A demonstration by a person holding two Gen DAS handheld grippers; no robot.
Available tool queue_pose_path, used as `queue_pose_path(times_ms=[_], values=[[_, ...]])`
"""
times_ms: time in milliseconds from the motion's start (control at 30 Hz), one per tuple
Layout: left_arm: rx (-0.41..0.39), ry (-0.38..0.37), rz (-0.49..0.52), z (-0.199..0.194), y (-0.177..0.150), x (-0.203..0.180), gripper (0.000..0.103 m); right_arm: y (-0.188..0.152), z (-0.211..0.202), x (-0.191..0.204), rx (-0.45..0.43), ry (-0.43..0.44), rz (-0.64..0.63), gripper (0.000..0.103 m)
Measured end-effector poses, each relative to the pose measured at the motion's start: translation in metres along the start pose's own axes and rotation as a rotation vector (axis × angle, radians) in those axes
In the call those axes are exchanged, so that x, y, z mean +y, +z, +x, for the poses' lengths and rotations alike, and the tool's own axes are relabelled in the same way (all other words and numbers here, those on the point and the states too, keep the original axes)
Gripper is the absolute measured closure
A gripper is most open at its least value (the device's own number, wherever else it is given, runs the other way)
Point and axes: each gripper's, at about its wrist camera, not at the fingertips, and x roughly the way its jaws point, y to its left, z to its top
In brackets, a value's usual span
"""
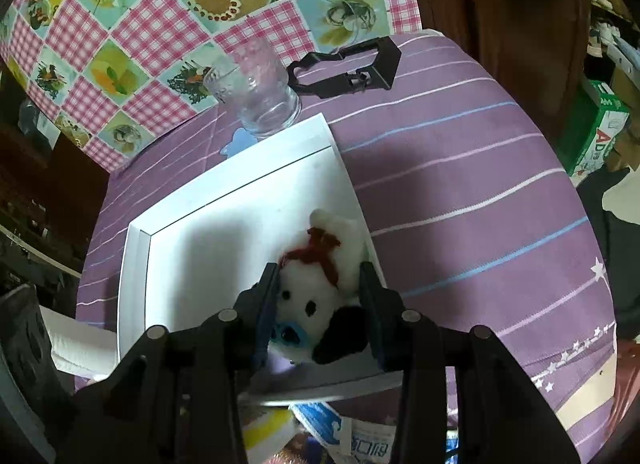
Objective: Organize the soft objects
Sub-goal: 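Lower the pad into the box with the left tool while the right releases the plush, then grasp the plaid eye mask with the left tool while the right grasps the pink sponge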
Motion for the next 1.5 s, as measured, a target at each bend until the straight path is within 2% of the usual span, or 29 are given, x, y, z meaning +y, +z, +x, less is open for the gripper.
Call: queue_pose_path(times_ms=[100, 167, 233, 333, 433, 533, 600, 767, 867, 1000, 1233, 1300, 1400, 1500], values=[[-0.053, 0.011, -0.028, -0.007, 0.006, 0.010, 0.081, -0.001, -0.002, 0.001, 0.034, -0.012, -0.008, 0.060], [-0.080, 0.036, -0.059, -0.012, 0.009, 0.020, 0.072, -0.002, -0.002, 0.001, 0.051, -0.023, -0.001, 0.060], [-0.082, 0.001, -0.096, -0.016, 0.012, 0.030, 0.065, -0.001, -0.003, 0.002, 0.069, -0.031, 0.011, 0.059], [-0.084, -0.079, -0.150, -0.020, 0.016, 0.043, 0.062, -0.001, -0.006, -0.002, 0.085, -0.017, 0.040, 0.059], [-0.066, -0.119, -0.161, -0.020, 0.017, 0.047, 0.053, -0.001, -0.014, -0.008, 0.074, 0.017, 0.088, 0.056], [-0.061, -0.154, -0.166, -0.022, 0.018, 0.048, 0.053, 0.001, -0.026, -0.010, 0.045, 0.049, 0.113, 0.045], [-0.072, -0.161, -0.170, -0.025, 0.019, 0.050, 0.053, 0.002, -0.034, -0.007, 0.028, 0.052, 0.111, 0.043], [-0.070, -0.071, -0.151, -0.032, 0.020, 0.054, 0.054, 0.001, -0.042, 0.005, 0.064, 0.041, 0.071, 0.043], [-0.086, -0.024, -0.136, -0.037, 0.020, 0.053, 0.064, 0.000, -0.046, 0.012, 0.079, 0.013, 0.042, 0.043], [-0.133, 0.052, -0.073, -0.049, 0.018, 0.043, 0.064, -0.002, -0.050, 0.017, 0.110, 0.001, 0.032, 0.043], [-0.208, 0.104, -0.039, -0.076, 0.013, 0.037, 0.063, -0.009, -0.066, 0.027, 0.117, 0.009, 0.018, 0.043], [-0.234, 0.100, -0.044, -0.084, 0.009, 0.039, 0.063, -0.013, -0.073, 0.032, 0.100, 0.001, 0.007, 0.043], [-0.242, 0.056, -0.059, -0.097, -0.002, 0.045, 0.063, -0.020, -0.080, 0.040, 0.092, 0.002, -0.008, 0.043], [-0.255, 0.061, -0.075, -0.108, -0.015, 0.053, 0.063, -0.029, -0.084, 0.047, 0.092, 0.000, -0.014, 0.043]])
